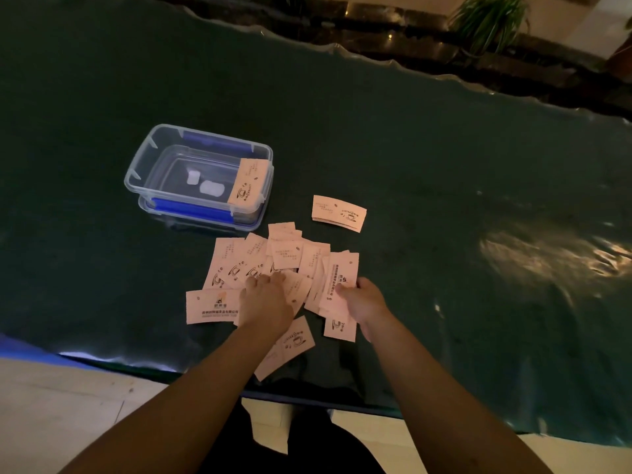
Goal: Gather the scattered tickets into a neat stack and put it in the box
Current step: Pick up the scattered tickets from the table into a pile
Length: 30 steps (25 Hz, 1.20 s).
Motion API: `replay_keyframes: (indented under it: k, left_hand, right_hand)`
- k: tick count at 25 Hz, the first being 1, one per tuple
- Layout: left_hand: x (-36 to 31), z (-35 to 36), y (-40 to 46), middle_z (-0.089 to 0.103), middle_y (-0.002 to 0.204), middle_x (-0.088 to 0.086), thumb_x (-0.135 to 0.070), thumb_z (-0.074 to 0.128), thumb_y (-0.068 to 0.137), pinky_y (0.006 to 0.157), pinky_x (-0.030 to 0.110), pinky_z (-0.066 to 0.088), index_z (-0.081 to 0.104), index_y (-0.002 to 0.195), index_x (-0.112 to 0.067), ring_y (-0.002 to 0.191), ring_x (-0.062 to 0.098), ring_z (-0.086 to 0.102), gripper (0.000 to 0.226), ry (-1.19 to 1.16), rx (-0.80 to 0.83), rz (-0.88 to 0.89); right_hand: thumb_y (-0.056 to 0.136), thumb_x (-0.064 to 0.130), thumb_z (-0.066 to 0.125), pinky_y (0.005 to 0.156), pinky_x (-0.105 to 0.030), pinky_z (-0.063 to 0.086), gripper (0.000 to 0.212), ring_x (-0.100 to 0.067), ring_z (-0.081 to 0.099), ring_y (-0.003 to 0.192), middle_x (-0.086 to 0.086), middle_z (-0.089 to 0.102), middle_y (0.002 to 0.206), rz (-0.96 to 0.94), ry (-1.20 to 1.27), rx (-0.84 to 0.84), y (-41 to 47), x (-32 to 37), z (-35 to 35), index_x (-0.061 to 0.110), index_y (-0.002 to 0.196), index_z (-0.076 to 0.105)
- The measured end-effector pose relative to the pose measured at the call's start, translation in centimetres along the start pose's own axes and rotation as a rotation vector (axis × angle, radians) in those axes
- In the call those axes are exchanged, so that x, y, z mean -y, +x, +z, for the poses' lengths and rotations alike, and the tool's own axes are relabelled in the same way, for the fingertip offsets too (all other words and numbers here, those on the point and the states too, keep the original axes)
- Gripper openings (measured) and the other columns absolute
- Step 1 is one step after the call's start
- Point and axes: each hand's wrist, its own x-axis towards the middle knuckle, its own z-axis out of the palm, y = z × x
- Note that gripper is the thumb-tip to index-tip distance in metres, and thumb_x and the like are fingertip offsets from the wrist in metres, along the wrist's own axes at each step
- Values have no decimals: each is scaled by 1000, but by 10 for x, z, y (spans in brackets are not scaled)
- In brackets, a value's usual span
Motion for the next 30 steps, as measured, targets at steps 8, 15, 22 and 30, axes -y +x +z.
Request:
replay_keyframes:
  k: [8,15,22,30]
  left_hand:
    - [-12,-3,18,64,124,3,-23,78,86,104,40,46,61,134,-23,117,23,53,51,-122,17,67]
    - [-21,-9,31,71,112,-3,-30,63,101,76,27,47,69,124,-26,90,11,61,24,-237,33,-11]
    - [-31,-1,34,71,110,-3,-30,61,102,60,19,41,71,122,-23,74,6,59,23,-301,42,-97]
    - [-43,8,25,66,93,-10,-22,58,103,53,18,40,69,118,-21,66,1,54,19,-518,8,-123]
  right_hand:
    - [104,14,65,80,-37,56,25,-20,67,103,0,66,116,-83,67,-72,1,-6,21,24,123,51]
    - [108,13,59,93,-50,62,31,-24,70,109,-2,68,127,5,306,-93,2,-10,12,21,139,56]
    - [109,12,58,68,-33,56,34,-13,67,93,4,67,121,-31,288,-13,0,-9,9,25,140,59]
    - [106,17,64,90,-45,62,34,-26,71,115,-3,69,130,-137,-30,-38,4,6,22,20,139,56]
